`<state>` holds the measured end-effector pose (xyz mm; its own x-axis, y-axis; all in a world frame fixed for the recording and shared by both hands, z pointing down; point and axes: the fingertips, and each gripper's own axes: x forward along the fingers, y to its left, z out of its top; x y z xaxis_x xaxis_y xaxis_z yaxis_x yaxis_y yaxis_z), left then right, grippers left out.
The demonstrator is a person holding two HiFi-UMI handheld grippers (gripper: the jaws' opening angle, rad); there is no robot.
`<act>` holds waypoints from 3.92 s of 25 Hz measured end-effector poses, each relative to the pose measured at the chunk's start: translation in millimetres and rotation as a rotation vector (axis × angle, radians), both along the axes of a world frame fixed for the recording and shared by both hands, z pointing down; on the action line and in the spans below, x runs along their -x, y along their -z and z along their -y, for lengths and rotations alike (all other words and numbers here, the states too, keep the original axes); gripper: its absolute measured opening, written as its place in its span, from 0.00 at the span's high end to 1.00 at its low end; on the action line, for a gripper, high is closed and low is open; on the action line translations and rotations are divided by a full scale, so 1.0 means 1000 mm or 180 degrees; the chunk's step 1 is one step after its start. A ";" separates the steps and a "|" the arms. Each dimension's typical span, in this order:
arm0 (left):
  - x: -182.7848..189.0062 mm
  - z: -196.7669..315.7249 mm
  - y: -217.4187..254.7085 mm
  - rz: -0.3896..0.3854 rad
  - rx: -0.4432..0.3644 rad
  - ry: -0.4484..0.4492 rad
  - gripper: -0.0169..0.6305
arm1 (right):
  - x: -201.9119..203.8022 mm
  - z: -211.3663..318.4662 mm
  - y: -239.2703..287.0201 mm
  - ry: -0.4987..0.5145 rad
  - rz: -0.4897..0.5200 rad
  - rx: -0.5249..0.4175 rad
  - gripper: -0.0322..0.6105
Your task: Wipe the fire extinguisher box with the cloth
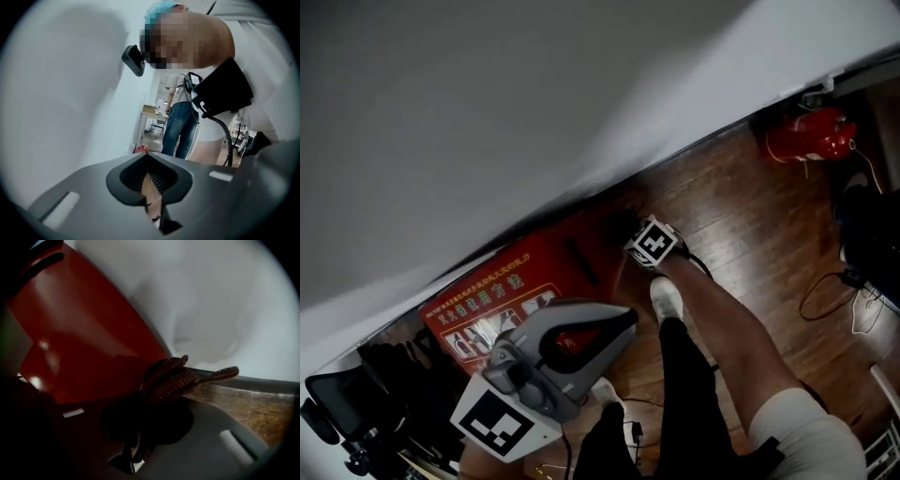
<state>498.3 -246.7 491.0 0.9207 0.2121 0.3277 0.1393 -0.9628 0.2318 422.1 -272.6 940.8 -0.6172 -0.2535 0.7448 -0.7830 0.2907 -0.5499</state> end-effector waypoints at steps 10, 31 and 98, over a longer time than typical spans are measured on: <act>0.041 -0.022 0.031 -0.0085 -0.0073 0.0338 0.97 | -0.020 -0.044 0.112 0.0245 -0.0160 -0.0482 0.87; 0.240 -0.154 0.003 -0.0149 -0.0025 0.1041 0.97 | 0.080 -0.092 0.254 0.0801 -0.0779 -0.1199 0.87; 0.354 -0.135 -0.080 -0.0348 0.0078 0.1426 0.97 | 0.164 -0.065 0.022 0.0875 -0.1049 -0.0243 0.87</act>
